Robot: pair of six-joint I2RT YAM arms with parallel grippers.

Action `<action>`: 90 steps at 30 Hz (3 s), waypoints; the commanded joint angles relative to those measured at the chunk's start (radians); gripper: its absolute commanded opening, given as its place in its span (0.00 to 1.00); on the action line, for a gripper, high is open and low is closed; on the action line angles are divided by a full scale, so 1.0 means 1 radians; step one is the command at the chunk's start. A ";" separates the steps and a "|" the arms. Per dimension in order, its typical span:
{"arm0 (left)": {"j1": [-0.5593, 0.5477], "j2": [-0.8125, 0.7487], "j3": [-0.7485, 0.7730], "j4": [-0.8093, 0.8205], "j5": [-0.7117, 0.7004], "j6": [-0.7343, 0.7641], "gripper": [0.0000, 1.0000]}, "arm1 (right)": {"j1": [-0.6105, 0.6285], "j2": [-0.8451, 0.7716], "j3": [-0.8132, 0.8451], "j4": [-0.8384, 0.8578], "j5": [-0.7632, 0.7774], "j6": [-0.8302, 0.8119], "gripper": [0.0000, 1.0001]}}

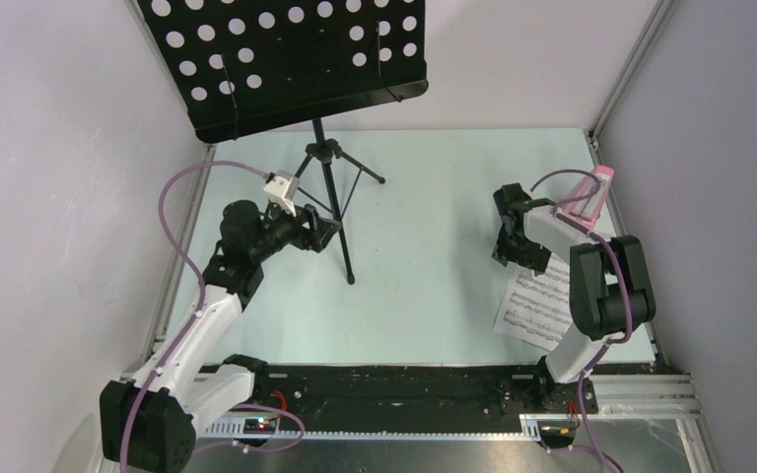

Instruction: Set up the instrument practice props

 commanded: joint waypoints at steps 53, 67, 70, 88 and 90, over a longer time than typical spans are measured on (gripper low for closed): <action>-0.092 0.001 -0.010 -0.003 0.004 -0.003 0.78 | 0.028 0.174 0.133 0.027 0.025 0.010 0.00; -0.167 0.041 0.001 -0.006 -0.005 -0.003 0.78 | 0.052 0.005 0.134 0.142 -0.288 0.015 0.00; -0.201 0.075 0.027 -0.005 -0.003 -0.007 0.78 | 0.056 -0.014 0.135 0.168 -0.365 0.046 0.00; -0.450 0.768 0.459 0.066 0.038 -0.272 0.72 | 0.107 -0.037 0.136 0.343 -0.568 0.180 0.00; -0.450 0.822 0.496 0.065 0.061 -0.309 0.72 | 0.109 -0.038 0.138 0.349 -0.579 0.165 0.00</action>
